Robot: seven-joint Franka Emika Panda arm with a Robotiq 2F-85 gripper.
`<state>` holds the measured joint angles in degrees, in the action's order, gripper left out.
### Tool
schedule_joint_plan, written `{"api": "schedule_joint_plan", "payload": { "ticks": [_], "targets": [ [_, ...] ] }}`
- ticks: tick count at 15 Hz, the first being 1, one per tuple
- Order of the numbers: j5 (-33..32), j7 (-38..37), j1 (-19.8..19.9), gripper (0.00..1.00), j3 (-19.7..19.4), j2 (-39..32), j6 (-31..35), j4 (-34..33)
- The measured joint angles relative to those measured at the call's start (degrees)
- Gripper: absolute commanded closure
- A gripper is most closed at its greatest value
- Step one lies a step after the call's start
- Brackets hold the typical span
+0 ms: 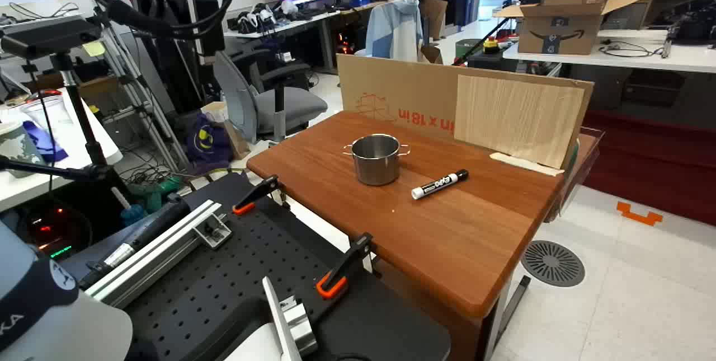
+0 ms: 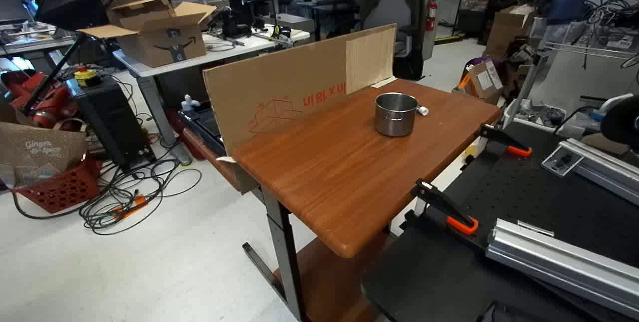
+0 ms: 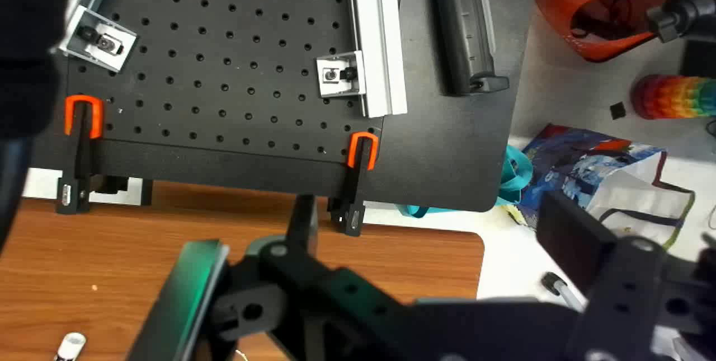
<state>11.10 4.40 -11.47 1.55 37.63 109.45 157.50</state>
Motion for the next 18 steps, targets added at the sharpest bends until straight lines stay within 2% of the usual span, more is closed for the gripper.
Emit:
{"api": "schedule_joint_plan", "payload": {
  "ticks": [7, 12, 18],
  "targets": [
    [-0.6, -0.6, 1.0, 0.00, 0.1, 0.0, 1.0, 0.0],
    [-4.3, -0.9, 8.8, 0.00, -1.1, -2.2, 10.1, 2.1],
    [-10.1, -1.3, 18.5, 0.00, -4.9, -11.1, 25.2, 1.9]
  ]
}}
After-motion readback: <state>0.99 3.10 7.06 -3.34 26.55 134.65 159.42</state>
